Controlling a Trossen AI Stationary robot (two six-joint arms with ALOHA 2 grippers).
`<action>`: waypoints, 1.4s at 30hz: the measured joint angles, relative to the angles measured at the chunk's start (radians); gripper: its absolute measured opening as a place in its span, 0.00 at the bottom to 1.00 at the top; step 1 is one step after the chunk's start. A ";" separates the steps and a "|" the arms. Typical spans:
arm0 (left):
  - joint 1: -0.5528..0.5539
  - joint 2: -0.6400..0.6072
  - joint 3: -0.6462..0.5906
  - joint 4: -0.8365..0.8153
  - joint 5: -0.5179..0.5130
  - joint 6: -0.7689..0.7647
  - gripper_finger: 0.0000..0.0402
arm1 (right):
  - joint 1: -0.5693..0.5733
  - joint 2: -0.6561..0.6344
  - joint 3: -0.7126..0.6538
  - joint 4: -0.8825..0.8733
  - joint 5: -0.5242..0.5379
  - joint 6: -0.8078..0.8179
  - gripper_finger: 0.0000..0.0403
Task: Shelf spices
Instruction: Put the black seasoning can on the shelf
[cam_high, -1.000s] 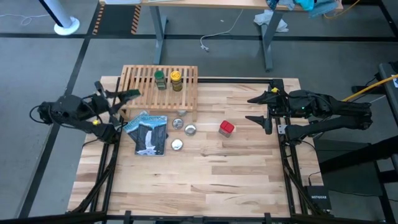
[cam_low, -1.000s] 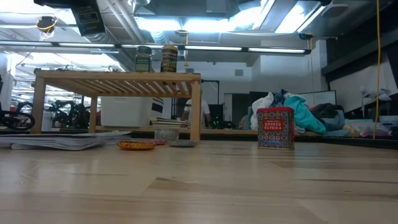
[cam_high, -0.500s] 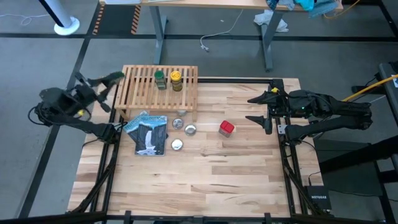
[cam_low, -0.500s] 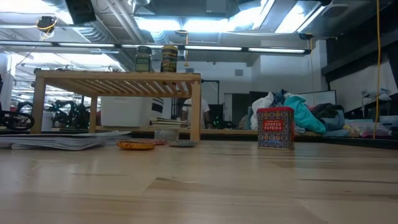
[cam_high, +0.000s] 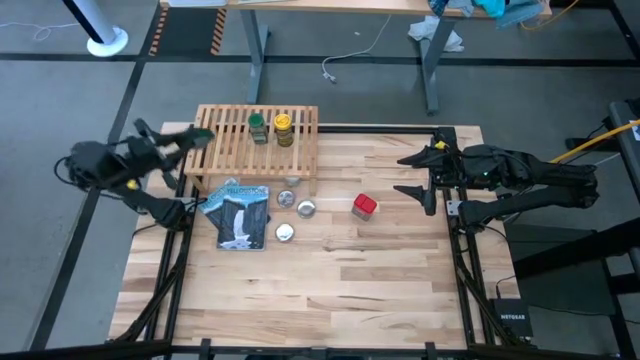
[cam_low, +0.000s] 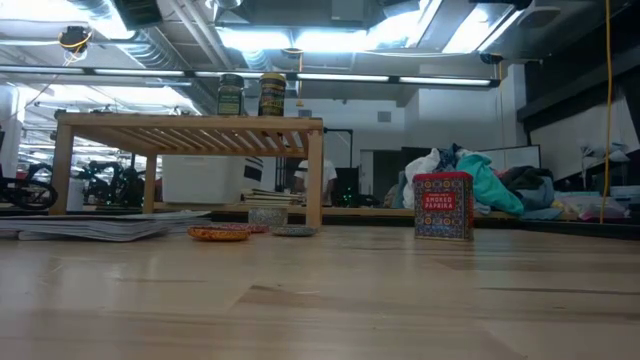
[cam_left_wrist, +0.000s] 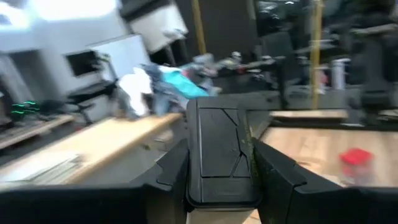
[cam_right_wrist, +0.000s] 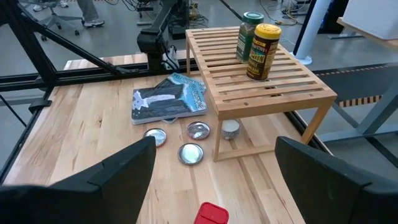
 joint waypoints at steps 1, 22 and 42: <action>-0.013 0.008 -0.016 0.000 0.009 -0.029 0.29 | 0.000 -0.001 0.000 0.000 0.000 -0.001 0.83; 0.204 0.384 -0.297 0.448 0.452 -0.157 0.29 | 0.000 -0.001 0.000 -0.019 -0.020 -0.001 0.83; 0.907 0.323 -0.282 0.508 1.135 -0.101 0.29 | 0.000 -0.001 0.000 -0.078 -0.029 0.009 0.83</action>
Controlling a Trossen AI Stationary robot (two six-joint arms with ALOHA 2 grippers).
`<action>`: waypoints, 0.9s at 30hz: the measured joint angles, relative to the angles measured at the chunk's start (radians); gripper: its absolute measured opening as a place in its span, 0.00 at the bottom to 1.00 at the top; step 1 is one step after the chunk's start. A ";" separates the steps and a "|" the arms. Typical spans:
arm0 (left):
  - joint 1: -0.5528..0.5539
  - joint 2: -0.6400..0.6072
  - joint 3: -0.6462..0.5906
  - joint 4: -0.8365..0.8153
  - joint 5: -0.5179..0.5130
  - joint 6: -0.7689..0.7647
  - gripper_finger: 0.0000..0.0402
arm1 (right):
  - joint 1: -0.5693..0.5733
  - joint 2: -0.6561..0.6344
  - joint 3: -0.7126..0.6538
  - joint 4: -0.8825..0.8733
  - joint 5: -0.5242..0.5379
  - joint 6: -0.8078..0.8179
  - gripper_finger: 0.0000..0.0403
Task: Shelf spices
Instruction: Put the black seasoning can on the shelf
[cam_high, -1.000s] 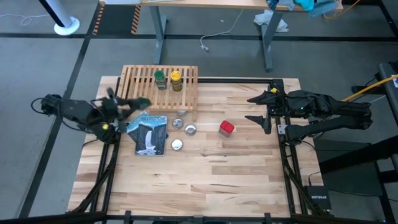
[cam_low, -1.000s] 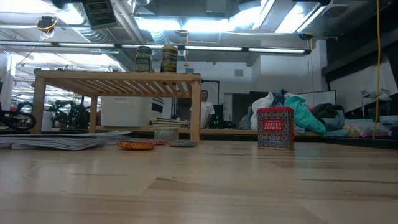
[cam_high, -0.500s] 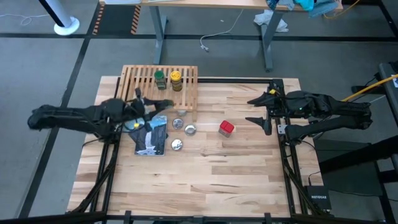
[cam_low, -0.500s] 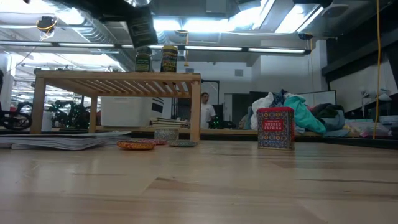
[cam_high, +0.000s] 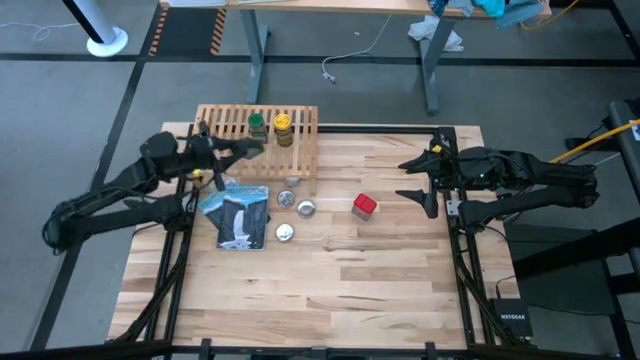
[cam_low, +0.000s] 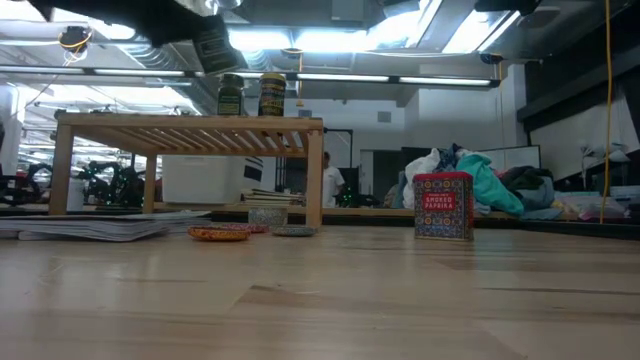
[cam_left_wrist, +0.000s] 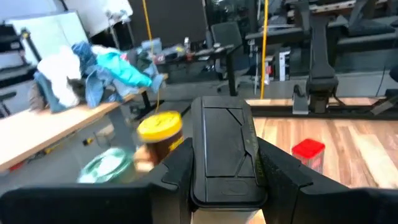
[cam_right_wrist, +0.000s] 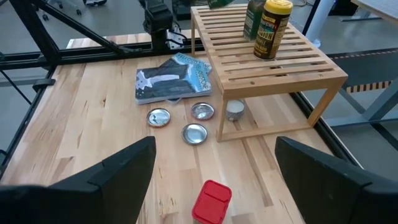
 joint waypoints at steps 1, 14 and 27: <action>0.021 -0.018 0.013 -0.051 0.014 -0.001 0.29 | 0.000 0.000 0.000 0.000 0.000 0.000 0.83; 0.163 -0.159 0.129 -0.525 0.078 0.096 0.29 | 0.000 0.000 0.000 -0.001 0.000 0.001 0.83; 0.223 -0.143 0.128 -0.655 0.108 0.179 0.29 | 0.000 0.000 0.000 -0.002 0.000 0.001 0.83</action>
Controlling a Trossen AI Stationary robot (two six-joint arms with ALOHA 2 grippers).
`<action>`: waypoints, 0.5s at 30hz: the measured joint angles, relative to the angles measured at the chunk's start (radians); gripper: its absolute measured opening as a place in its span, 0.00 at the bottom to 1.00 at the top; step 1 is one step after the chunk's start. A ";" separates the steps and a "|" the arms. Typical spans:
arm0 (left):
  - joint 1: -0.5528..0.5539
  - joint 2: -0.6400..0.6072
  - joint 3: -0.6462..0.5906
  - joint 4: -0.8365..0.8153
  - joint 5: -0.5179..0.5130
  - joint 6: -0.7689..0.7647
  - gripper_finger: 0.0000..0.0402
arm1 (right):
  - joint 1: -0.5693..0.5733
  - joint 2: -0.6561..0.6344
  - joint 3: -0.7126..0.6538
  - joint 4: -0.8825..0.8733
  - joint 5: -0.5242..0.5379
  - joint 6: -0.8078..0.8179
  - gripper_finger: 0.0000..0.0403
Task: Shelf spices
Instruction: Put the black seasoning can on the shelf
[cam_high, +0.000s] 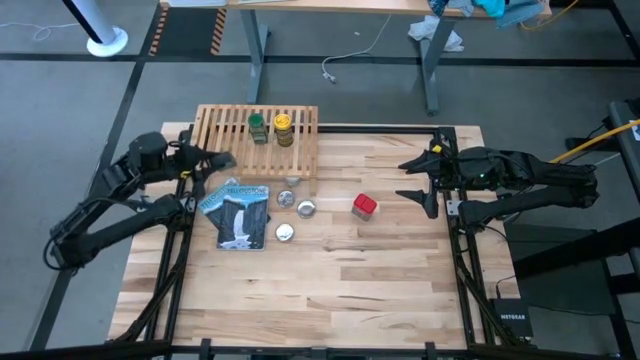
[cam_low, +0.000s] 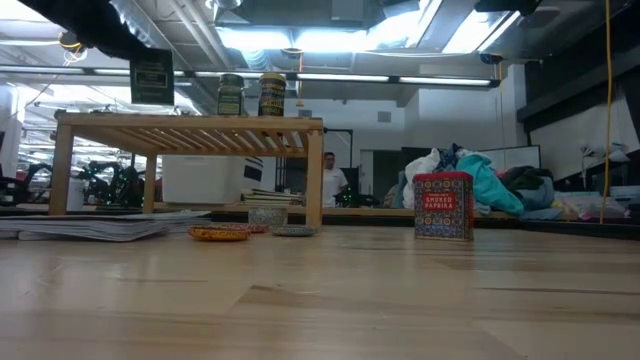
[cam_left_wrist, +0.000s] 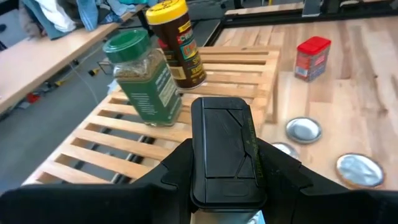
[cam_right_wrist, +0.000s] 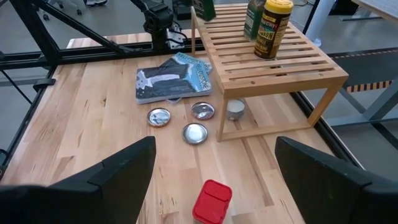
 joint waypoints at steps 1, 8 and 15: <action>0.009 0.002 0.000 0.000 0.000 0.008 0.29 | 0.000 0.000 0.000 0.000 -0.001 0.000 0.83; 0.093 0.029 0.002 -0.003 0.000 0.076 0.29 | 0.000 0.000 0.000 0.000 -0.025 0.000 0.83; 0.188 0.081 0.007 0.072 0.132 0.097 0.29 | 0.000 0.000 0.000 0.000 -0.025 0.000 0.83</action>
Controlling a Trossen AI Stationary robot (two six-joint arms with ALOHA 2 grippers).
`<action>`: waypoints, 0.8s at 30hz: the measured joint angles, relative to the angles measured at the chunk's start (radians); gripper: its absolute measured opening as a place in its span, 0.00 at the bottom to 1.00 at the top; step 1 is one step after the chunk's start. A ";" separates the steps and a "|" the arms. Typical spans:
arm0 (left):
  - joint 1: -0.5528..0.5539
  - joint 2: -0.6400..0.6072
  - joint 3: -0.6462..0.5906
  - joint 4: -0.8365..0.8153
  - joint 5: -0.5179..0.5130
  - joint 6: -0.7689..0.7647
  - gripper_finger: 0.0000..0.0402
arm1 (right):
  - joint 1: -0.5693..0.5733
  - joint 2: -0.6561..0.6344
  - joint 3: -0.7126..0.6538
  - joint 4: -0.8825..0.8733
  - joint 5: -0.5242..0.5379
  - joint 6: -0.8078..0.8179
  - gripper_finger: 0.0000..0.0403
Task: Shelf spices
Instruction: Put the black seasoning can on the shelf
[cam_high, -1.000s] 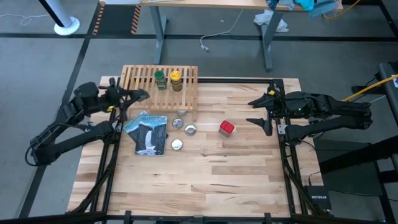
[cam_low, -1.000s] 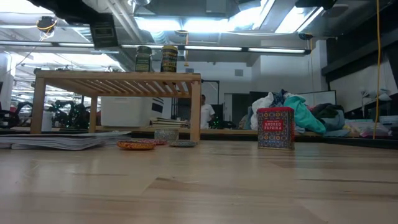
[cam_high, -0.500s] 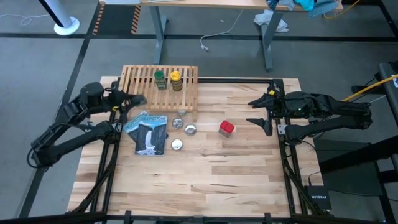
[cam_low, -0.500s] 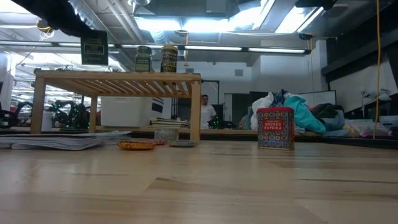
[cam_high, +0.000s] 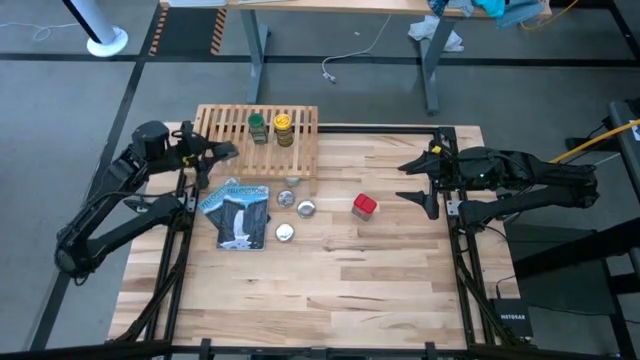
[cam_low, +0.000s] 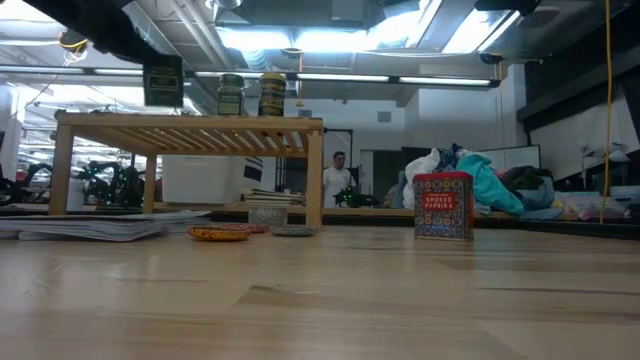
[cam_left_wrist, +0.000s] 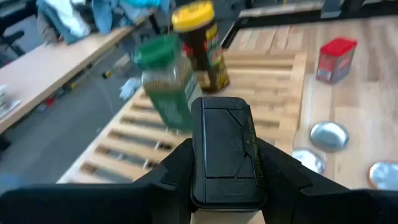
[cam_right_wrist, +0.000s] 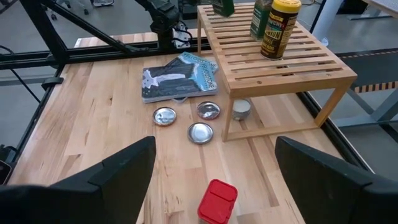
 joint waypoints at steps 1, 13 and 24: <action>0.015 0.010 0.000 0.020 0.027 0.001 0.29 | 0.000 0.000 0.000 0.000 0.000 0.000 0.83; 0.226 0.106 0.000 0.094 0.283 0.037 0.29 | 0.000 0.000 0.000 -0.017 0.000 0.000 0.83; 0.450 0.229 0.000 0.154 0.541 0.037 0.29 | 0.000 0.000 0.000 -0.018 0.000 0.000 0.83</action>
